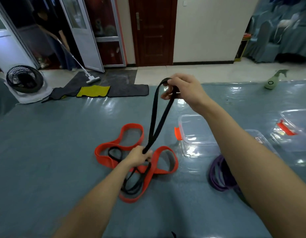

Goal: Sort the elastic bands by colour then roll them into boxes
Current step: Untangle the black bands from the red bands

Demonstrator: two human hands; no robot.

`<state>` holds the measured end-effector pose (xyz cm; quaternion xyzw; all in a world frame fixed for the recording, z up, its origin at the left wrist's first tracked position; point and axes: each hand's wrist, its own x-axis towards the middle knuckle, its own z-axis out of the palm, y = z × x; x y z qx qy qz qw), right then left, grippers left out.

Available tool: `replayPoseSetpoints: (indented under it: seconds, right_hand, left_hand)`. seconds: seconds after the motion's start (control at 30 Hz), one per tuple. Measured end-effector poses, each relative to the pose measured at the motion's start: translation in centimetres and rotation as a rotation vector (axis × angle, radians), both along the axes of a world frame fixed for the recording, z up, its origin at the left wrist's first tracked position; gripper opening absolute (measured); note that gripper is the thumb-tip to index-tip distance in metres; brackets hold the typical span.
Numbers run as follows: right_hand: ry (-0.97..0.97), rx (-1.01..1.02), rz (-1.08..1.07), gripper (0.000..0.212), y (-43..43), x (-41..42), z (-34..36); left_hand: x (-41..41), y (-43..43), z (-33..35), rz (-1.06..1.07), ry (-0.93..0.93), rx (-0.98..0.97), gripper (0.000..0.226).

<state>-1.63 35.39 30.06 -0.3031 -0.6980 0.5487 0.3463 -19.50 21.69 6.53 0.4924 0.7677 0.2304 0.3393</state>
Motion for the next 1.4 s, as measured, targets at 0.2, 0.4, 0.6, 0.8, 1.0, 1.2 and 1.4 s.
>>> replayPoseSetpoints:
  seconds: [0.2,0.4,0.6,0.8,1.0,1.2,1.4]
  right_hand:
    - [-0.936,0.452,-0.144,0.065,0.8,4.4,-6.7]
    - [-0.654,0.312,0.217,0.097,-2.4,-0.3,-10.7]
    - [-0.447,0.291,0.223,0.021,-1.0,-0.7,-8.8]
    - [-0.330,0.344,0.255,0.046,-0.6,-0.3,-2.1]
    - [-0.272,0.407,0.007,0.032,1.7,2.1,0.6]
    - [-0.446,0.404,-0.008,0.024,3.1,3.5,0.9]
    - [-0.490,0.208,0.114,0.028,3.6,4.1,1.0]
  left_hand:
    - [-3.3,2.4,8.9,-0.088,0.318,0.107,0.052]
    - [-1.7,5.4,17.5,-0.438,0.402,0.053,0.073]
    - [-3.0,3.7,17.8,-0.288,0.369,0.235,0.053]
    - [-1.8,1.7,9.9,-0.226,0.121,0.068,0.009]
    - [-8.2,3.1,16.8,0.229,0.143,0.583,0.011]
    - [-10.5,4.2,22.8,0.058,0.283,0.564,0.019]
    - [-11.2,4.9,26.2,-0.075,0.371,0.492,0.021]
